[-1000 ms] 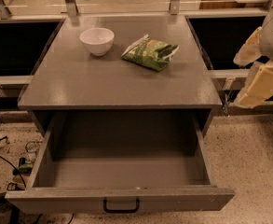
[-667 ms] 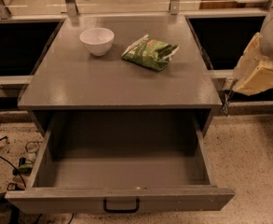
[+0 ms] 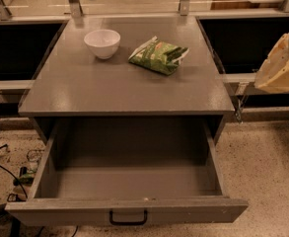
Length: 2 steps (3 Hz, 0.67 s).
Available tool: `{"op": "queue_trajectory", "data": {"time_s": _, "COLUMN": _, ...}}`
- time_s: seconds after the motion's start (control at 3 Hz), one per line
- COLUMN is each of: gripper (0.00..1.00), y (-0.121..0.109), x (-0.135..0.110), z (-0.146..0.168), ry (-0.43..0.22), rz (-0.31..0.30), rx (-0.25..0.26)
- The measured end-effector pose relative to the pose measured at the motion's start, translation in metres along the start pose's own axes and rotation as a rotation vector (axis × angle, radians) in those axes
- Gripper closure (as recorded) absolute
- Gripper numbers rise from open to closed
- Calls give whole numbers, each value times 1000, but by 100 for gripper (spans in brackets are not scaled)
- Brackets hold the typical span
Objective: Close top drawer
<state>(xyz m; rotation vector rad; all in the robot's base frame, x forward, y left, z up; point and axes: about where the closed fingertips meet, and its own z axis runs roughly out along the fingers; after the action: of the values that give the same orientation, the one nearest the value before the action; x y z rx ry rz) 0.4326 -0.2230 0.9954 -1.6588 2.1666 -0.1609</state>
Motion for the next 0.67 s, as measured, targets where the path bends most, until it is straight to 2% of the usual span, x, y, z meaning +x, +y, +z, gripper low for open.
{"op": "queue_trajectory", "data": {"time_s": 0.33, "gripper": 100, "y": 5, "x": 21, "z": 13, "ry": -1, "rz": 7, "rx": 22}}
{"op": "queue_trajectory", "data": {"time_s": 0.67, "gripper": 100, "y": 9, "x": 43, "z": 43, "ry": 10, "rz": 19, "rx": -12}}
